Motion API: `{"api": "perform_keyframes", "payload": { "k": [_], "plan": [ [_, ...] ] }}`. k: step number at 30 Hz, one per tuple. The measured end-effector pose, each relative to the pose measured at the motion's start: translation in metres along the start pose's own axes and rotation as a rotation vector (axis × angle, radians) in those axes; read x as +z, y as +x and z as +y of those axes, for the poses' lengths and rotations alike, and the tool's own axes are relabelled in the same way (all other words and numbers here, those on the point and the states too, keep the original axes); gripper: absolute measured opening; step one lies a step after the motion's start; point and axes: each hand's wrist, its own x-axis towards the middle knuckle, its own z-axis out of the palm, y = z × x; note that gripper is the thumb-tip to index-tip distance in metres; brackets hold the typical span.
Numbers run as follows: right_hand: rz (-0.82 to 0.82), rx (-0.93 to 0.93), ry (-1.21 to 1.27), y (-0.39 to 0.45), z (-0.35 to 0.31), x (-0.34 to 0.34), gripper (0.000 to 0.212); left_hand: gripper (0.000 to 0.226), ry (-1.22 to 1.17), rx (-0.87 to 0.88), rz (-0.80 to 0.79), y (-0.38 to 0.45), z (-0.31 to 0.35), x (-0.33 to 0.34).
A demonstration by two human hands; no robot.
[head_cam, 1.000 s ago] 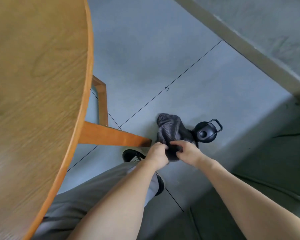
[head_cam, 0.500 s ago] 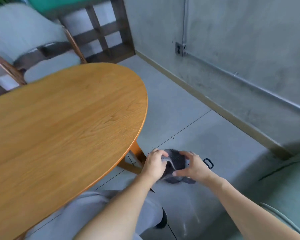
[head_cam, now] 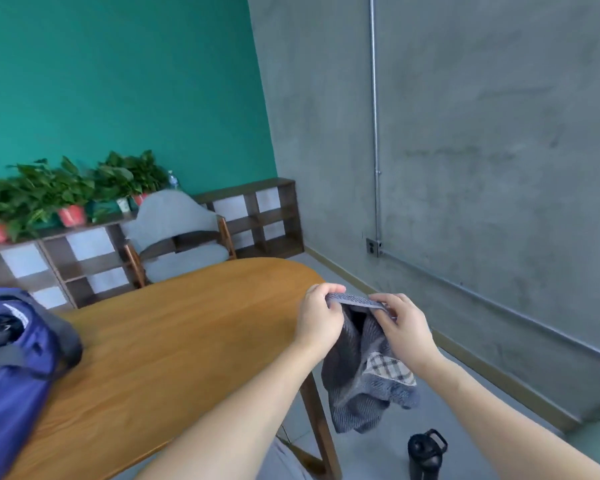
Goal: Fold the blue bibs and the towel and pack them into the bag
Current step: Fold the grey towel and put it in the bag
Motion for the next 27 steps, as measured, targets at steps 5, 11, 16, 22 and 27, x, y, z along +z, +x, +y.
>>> {"api": "perform_keyframes", "payload": {
  "k": [5, 11, 16, 22, 27],
  "plan": [
    [0.071, -0.148, 0.100, 0.037, -0.108, -0.047, 0.018, 0.042, -0.037, 0.127, 0.126, 0.027, 0.076, -0.097],
    [0.086, -0.321, 0.088, 0.082, -0.248, -0.107, 0.019, 0.043, 0.119, 0.259, 0.321, 0.046, 0.158, -0.220],
    [0.165, -0.483, 0.041, 0.106, -0.347, -0.147, 0.022, 0.037, 0.194, 0.288, 0.488, 0.046, 0.208, -0.311],
    [0.109, -0.582, 0.034, 0.112, -0.419, -0.157, 0.012, 0.025, 0.295, 0.306, 0.573, 0.035, 0.236, -0.394],
    [0.072, -0.608, 0.021, 0.121, -0.446, -0.141, 0.012, 0.018, 0.335, 0.257, 0.577, 0.029, 0.230, -0.436]
  ]
}}
